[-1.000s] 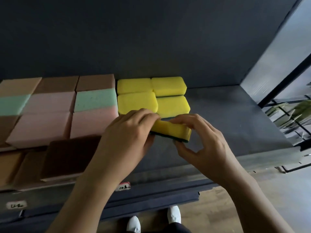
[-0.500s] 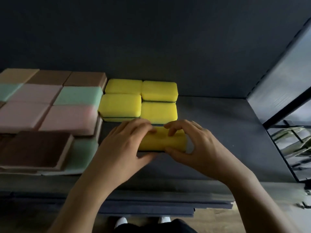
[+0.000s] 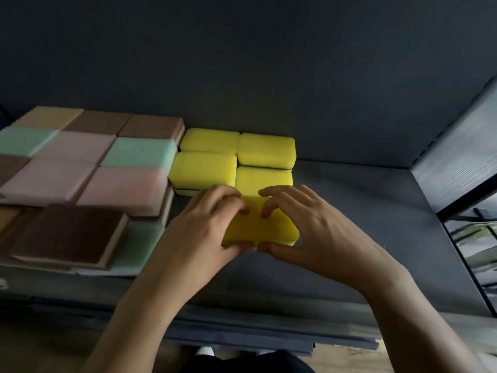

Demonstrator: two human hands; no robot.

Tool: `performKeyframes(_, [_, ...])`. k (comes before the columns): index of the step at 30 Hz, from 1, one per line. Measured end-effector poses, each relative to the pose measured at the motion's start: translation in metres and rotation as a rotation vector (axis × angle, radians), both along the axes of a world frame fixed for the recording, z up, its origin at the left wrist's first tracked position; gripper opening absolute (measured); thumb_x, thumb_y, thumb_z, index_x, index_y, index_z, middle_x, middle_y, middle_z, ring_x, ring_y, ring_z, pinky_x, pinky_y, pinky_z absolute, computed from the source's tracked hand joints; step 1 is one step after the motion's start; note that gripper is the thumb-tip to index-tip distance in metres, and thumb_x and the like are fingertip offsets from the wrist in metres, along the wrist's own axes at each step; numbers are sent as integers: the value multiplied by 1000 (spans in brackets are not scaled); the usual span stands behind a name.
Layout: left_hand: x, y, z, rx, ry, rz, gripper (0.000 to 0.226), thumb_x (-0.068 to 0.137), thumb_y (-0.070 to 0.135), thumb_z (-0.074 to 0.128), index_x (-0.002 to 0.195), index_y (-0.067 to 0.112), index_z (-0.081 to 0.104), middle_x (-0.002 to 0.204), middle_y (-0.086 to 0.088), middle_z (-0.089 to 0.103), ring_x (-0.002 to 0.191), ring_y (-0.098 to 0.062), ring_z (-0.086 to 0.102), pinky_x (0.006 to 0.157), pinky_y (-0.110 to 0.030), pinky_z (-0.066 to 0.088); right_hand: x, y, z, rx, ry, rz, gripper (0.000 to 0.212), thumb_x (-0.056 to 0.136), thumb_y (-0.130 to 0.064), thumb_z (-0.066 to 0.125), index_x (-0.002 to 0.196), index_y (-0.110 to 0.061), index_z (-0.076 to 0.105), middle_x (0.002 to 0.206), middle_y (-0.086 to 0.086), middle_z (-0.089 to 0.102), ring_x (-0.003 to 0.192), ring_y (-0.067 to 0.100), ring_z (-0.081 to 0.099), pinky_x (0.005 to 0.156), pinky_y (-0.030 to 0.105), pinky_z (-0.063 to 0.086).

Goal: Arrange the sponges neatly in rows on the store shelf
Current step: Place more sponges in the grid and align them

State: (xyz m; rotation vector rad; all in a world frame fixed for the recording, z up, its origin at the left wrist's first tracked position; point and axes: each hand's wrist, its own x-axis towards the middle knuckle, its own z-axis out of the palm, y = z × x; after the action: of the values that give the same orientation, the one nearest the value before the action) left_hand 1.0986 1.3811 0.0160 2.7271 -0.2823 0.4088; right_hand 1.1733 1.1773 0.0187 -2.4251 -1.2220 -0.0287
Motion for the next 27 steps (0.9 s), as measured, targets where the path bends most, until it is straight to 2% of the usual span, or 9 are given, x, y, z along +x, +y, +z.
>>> performKeyframes(4, [5, 7, 0, -15, -8, -33, 54, 69, 47, 70, 113, 16, 61, 125, -1, 55, 111, -22, 57, 84, -31, 50, 4, 5, 3, 0, -33, -10, 44, 81, -55, 64, 115, -29, 56, 135, -11, 52, 121, 9, 46, 93, 14, 34])
performKeyframes(8, [15, 14, 0, -1, -2, -52, 56, 73, 47, 70, 119, 19, 57, 130, 1, 51, 114, -19, 56, 84, -27, 47, 9, 9, 3, 7, -44, -40, 40, 82, -50, 63, 114, -27, 58, 132, -10, 53, 119, 7, 45, 91, 7, 30])
performKeyframes(14, [26, 23, -9, 29, 13, -27, 79, 73, 47, 67, 141, 13, 43, 144, -3, 44, 125, -23, 52, 98, -32, 41, 26, 6, 0, 27, -70, -89, 44, 84, -50, 64, 121, -26, 58, 134, -6, 53, 120, 17, 49, 93, 33, 50])
performKeyframes(17, [30, 28, -13, 130, -47, 57, 82, 71, 46, 69, 139, 6, 47, 141, -9, 49, 119, -29, 56, 93, -34, 42, 34, 4, -3, 33, -53, -100, 45, 84, -50, 65, 123, -29, 57, 137, -8, 51, 124, 16, 48, 92, 38, 52])
performKeyframes(19, [34, 31, -16, 174, -64, 82, 78, 71, 45, 71, 136, 6, 51, 140, -12, 50, 118, -33, 56, 89, -41, 50, 38, 4, -3, 29, -32, -91, 45, 84, -51, 63, 124, -31, 56, 139, -11, 49, 126, 14, 46, 92, 38, 52])
performKeyframes(21, [37, 34, -20, 184, -53, 88, 75, 71, 43, 72, 134, 7, 53, 140, -12, 50, 121, -34, 55, 88, -45, 51, 39, 5, -2, 38, -10, -77, 44, 84, -53, 62, 124, -33, 55, 139, -15, 47, 127, 11, 44, 94, 34, 50])
performKeyframes(27, [41, 34, -23, 234, -46, 101, 62, 70, 34, 77, 124, 7, 61, 131, -12, 57, 119, -33, 57, 86, -41, 53, 42, -3, 3, 64, 3, -81, 42, 83, -53, 62, 121, -35, 57, 137, -19, 48, 128, 7, 43, 98, 24, 45])
